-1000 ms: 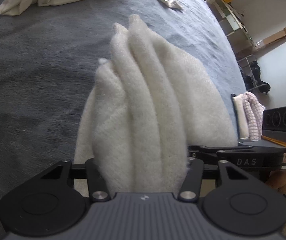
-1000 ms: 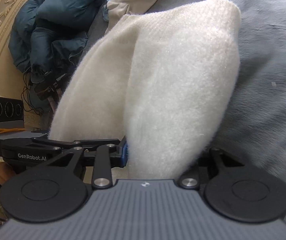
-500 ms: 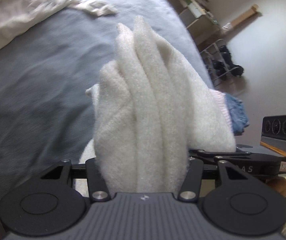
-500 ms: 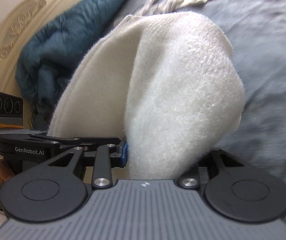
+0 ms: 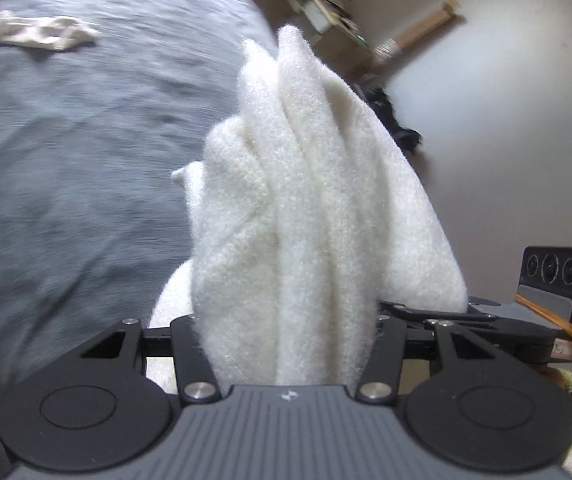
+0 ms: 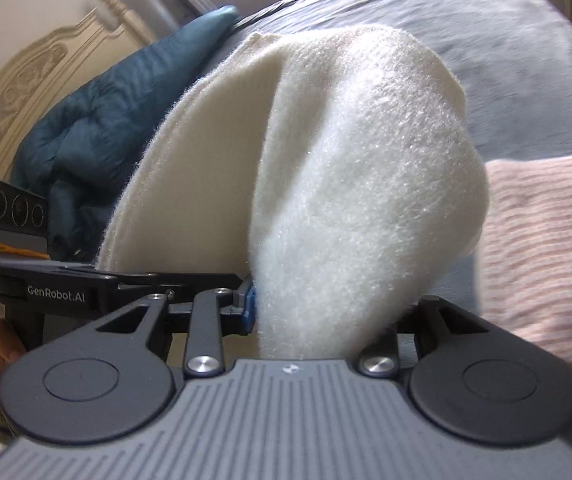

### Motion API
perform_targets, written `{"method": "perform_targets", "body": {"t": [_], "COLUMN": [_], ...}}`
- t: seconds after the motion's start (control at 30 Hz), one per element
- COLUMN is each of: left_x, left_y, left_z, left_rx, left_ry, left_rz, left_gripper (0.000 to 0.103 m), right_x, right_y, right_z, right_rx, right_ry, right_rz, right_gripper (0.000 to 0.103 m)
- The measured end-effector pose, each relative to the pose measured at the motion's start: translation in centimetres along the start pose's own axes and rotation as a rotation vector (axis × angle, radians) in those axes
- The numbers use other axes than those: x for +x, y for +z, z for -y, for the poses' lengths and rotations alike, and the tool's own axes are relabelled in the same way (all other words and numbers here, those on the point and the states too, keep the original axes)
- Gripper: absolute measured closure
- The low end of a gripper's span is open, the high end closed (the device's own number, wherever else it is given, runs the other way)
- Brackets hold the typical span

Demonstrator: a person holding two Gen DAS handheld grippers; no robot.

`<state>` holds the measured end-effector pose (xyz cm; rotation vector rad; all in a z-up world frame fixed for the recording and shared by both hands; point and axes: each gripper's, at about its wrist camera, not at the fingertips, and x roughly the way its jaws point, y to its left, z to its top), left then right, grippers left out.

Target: Fold clothes

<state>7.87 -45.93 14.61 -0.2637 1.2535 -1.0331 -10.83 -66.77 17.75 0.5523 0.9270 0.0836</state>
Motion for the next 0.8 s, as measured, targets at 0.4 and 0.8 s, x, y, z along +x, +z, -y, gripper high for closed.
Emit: {"method": "perform_targets", "body": {"t": [0.4,0.8], "left_x": [6.8,16.6], "left_y": [4.9,5.5], "left_z": [2.9,7.0], "left_rx": [0.058,-0.117], "left_ry": [-0.133,-0.013], "left_rz": [-0.121,-0.023], "left_gripper": [0.051,0.051], "right_x": [-2.8,-3.8], "right_y": [0.9,6.9], "right_z": [2.8,13.0], "right_rx": [0.169,0.020], "right_ry": [-0.172,-0.081], "right_rz": [0.045,-0.083], "right_gripper": [0.070,0.070]}}
